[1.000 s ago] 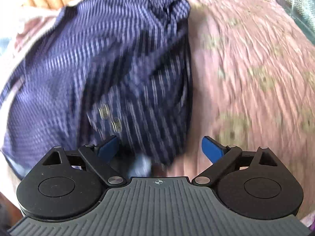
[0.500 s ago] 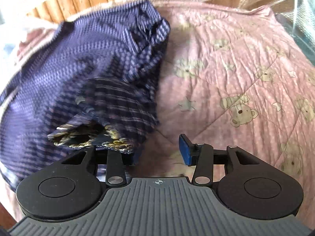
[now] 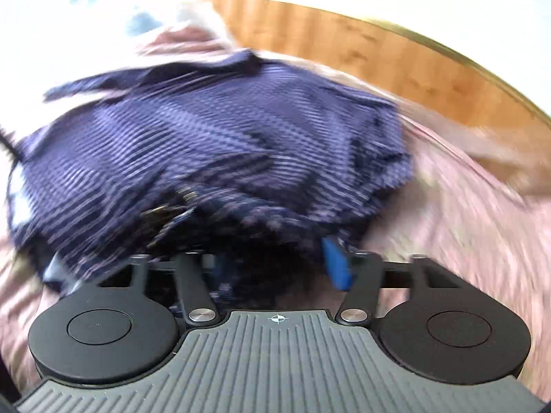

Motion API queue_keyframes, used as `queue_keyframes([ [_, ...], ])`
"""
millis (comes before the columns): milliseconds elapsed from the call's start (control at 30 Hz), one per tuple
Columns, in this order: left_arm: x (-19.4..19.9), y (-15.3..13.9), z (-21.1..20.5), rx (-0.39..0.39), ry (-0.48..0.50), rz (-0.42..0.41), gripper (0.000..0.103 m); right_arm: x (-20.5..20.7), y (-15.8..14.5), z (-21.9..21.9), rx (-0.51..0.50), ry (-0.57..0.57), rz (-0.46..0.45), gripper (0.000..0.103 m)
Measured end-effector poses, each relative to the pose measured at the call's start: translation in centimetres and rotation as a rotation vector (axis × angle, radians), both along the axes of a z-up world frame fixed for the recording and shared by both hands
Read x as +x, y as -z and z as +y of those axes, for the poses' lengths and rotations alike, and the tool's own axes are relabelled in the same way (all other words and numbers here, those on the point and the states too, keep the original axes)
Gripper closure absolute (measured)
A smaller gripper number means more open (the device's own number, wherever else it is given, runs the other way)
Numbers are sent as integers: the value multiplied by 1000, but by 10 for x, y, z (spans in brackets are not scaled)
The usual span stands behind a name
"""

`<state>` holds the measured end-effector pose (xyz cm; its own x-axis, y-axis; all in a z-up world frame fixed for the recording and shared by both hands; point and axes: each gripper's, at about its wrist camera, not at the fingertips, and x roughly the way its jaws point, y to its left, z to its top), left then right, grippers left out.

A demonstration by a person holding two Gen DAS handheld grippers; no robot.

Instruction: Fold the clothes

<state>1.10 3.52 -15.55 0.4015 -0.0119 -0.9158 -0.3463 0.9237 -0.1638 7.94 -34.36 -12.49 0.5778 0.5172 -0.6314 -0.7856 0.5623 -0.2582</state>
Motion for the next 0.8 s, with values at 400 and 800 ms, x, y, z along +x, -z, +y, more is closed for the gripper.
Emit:
queue_keyframes([
  [400, -8, 7, -3, 25, -10, 5, 56, 18, -66, -46, 174, 132, 0, 100],
  [800, -64, 15, 54, 109, -149, 60, 53, 33, -30, -321, 427, 1138, 233, 63],
])
